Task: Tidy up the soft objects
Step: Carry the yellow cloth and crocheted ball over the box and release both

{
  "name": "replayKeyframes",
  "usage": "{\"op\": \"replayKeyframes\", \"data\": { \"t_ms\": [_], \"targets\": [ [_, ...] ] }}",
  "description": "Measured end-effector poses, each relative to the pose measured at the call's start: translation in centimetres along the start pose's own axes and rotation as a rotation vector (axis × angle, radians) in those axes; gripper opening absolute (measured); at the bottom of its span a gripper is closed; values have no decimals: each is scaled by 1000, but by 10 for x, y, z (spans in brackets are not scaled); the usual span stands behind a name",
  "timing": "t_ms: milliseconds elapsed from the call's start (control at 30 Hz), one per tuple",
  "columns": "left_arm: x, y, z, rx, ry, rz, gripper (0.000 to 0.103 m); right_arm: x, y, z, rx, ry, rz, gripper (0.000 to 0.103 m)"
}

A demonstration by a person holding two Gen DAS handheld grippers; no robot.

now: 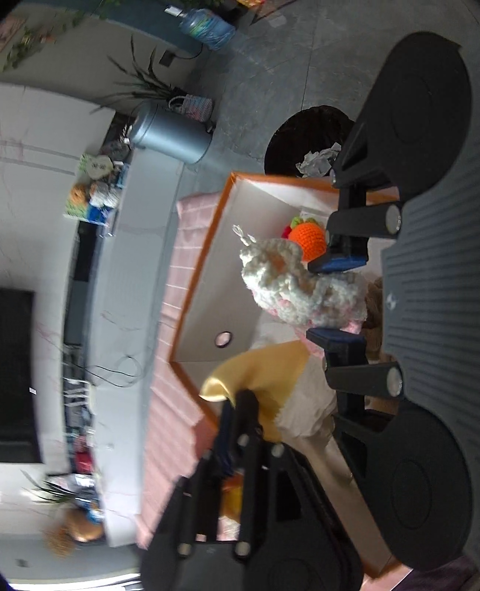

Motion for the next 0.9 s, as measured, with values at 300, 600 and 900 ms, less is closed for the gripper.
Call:
{"op": "replayKeyframes", "data": {
  "t_ms": [300, 600, 900],
  "targets": [
    [5, -39, -1, -2, -35, 126, 8, -15, -30, 4, 54, 99, 88, 32],
    [11, -47, 2, 1, -35, 163, 14, -24, -53, -2, 59, 75, 153, 35],
    [10, -35, 7, 33, 14, 133, 55, -34, -46, -5, 27, 35, 80, 34]
  ]
}}
Point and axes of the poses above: each gripper's, at about its wrist camera, not at the fingertips, and y roughly against the way its jaws point, z to its left, x to its underside, the point moved 7 cm from there along -y, roughly the way its jaws point, and after that the axes turned 15 degrees about z, right-handed, at the moved point
